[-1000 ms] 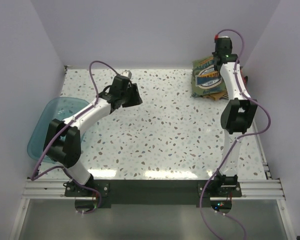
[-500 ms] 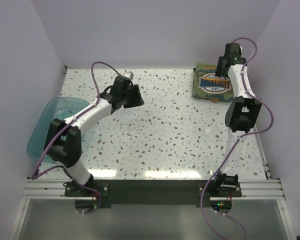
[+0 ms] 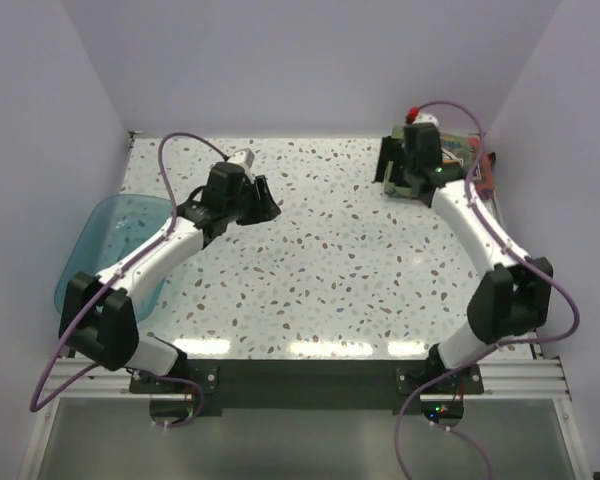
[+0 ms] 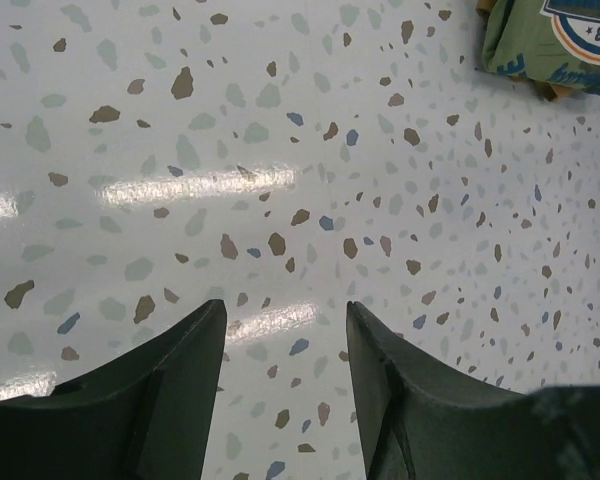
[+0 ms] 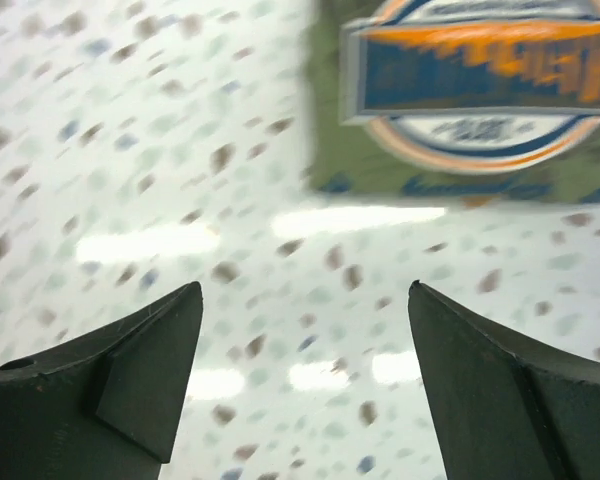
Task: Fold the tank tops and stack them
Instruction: Neatly place the folded tank top to the corner
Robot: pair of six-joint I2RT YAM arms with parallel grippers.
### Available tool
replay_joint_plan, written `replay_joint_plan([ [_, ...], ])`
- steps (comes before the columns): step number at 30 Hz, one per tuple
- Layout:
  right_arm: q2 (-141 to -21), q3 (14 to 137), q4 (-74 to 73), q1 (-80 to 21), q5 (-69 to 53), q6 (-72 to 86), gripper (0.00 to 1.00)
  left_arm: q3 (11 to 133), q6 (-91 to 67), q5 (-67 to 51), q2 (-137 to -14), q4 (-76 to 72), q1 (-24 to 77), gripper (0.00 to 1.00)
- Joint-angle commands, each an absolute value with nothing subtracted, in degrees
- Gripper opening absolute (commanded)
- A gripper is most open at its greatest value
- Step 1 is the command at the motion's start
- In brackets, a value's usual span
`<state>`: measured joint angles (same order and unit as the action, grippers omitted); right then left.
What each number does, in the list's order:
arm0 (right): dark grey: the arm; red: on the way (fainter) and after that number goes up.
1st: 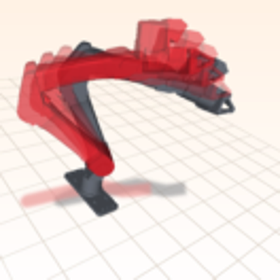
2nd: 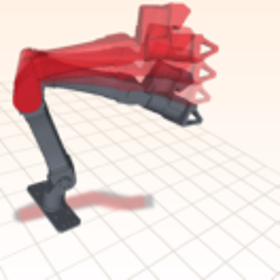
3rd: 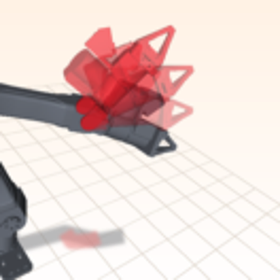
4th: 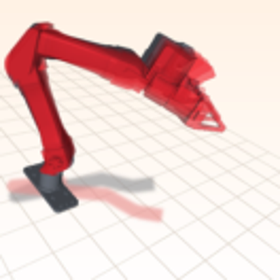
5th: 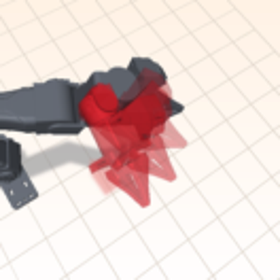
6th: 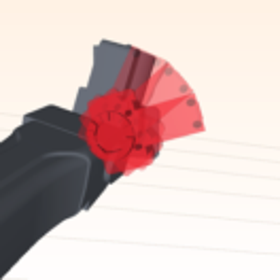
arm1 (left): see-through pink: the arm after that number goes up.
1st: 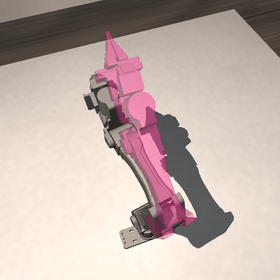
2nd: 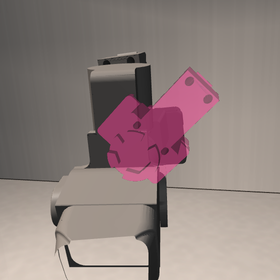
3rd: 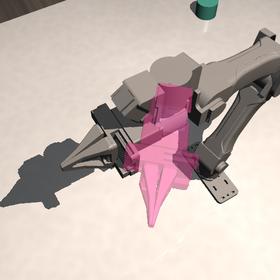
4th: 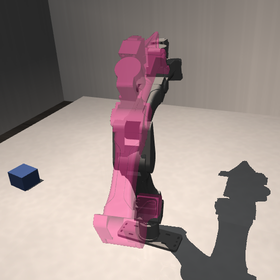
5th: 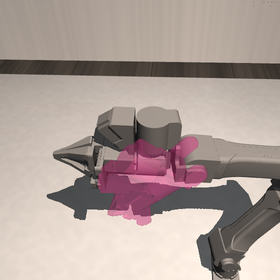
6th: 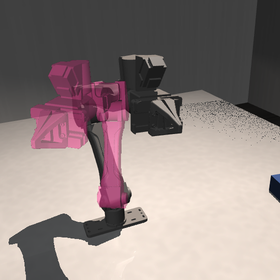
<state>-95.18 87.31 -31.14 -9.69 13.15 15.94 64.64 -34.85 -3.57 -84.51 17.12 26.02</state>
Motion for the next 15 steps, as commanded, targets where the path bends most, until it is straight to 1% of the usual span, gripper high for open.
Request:
replay_joint_plan([
  [1, -81.9, 74.2, -21.0, -20.7, 13.7, 20.1, 0.87, 59.4, -34.7, -3.3, -77.8, 14.2, 26.5, 0.56],
  [2, -79.7, 71.0, -20.2, -22.7, 13.9, 21.0, 0.88, 57.9, -34.6, -3.3, -76.6, 13.9, 26.8, 0.56],
  [3, -77.4, 65.4, -19.5, -26.1, 14.5, 22.2, 0.88, 55.3, -34.6, -2.6, -74.1, 13.7, 27.0, 0.56],
  [5, -71.4, 60.3, -19.2, -29.0, 14.9, 24.3, 0.88, 52.6, -34.2, -1.2, -71.8, 13.5, 27.2, 0.57],
  [6, -69.5, 55.7, -19.5, -30.5, 14.4, 25.4, 0.89, 51.3, -34.0, -0.9, -70.8, 13.6, 27.2, 0.57],
  [9, -62.2, 48.1, -18.5, -30.6, 8.4, 27.6, 0.92, 45.2, -33.5, -0.3, -65.6, 13.3, 27.5, 0.57],
  [13, -55.6, 44.7, -21.5, -30.6, 10.2, 29.2, 0.99, 41.1, -33.5, -0.4, -61.8, 12.4, 27.8, 0.57],
  [15, -53.3, 43.7, -21.7, -30.6, 11.2, 28.9, 0.99, 39.6, -33.5, -0.3, -60.4, 12.1, 27.8, 0.57],
])
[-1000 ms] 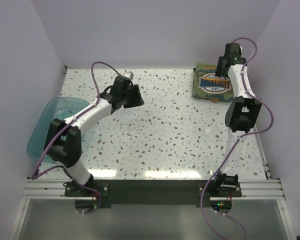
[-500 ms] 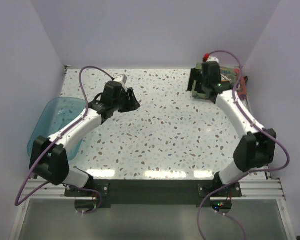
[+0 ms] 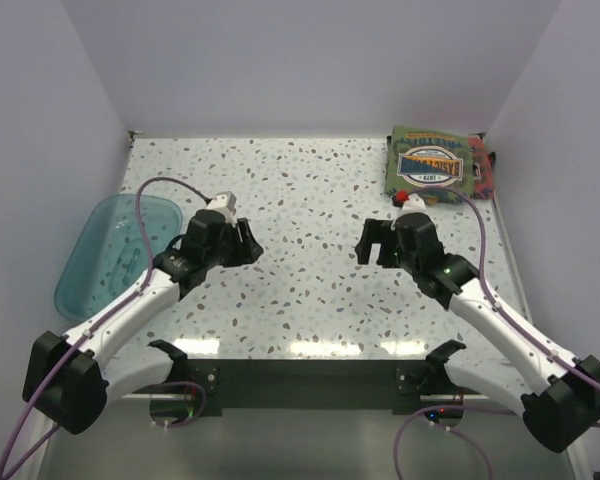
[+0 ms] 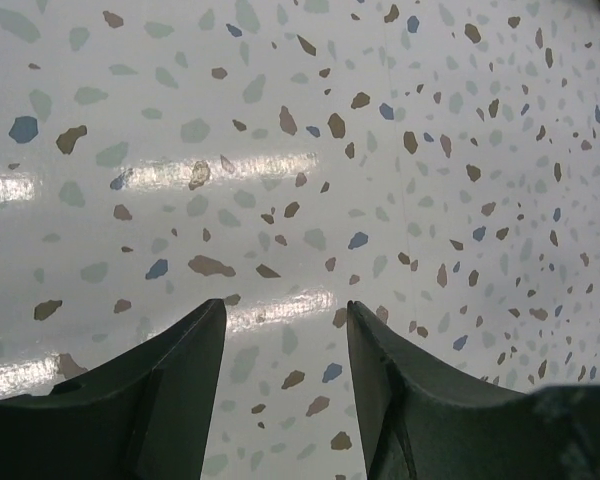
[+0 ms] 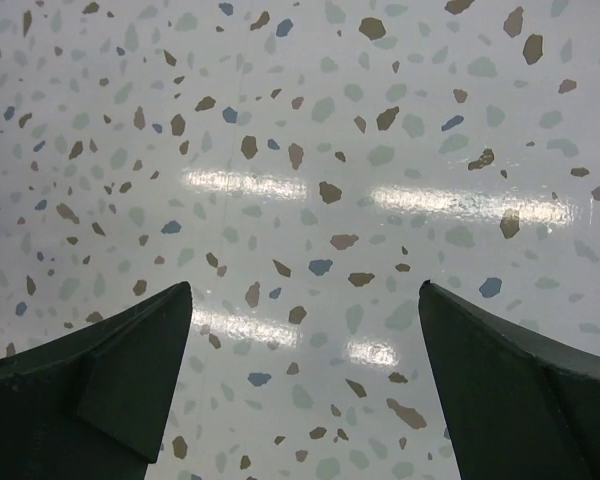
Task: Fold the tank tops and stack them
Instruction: Neatly place the folded tank top to the corner
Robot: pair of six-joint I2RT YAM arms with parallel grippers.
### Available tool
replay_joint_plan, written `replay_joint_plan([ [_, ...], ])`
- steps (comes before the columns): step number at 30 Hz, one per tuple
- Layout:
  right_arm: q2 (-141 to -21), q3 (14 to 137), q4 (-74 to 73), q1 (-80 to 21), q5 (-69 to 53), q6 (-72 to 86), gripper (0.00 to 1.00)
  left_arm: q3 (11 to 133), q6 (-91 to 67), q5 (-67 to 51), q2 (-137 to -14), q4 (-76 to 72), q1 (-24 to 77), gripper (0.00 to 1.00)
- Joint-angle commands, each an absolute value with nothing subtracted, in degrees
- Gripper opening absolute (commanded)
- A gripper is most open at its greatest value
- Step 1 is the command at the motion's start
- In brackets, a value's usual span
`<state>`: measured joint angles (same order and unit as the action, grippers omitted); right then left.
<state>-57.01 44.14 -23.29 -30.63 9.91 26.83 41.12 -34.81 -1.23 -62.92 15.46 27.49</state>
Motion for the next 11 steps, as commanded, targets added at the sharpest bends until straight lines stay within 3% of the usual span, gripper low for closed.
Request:
replay_joint_plan([
  [1, -52.9, 43.6, -21.8, -30.6, 12.0, 28.8, 0.99, 39.4, -33.5, -0.2, -60.0, 12.2, 27.9, 0.57],
  [11, -54.4, 46.0, -22.6, -30.7, 14.0, 27.7, 0.99, 40.3, -32.0, 1.2, -58.3, 14.2, 27.8, 0.57],
])
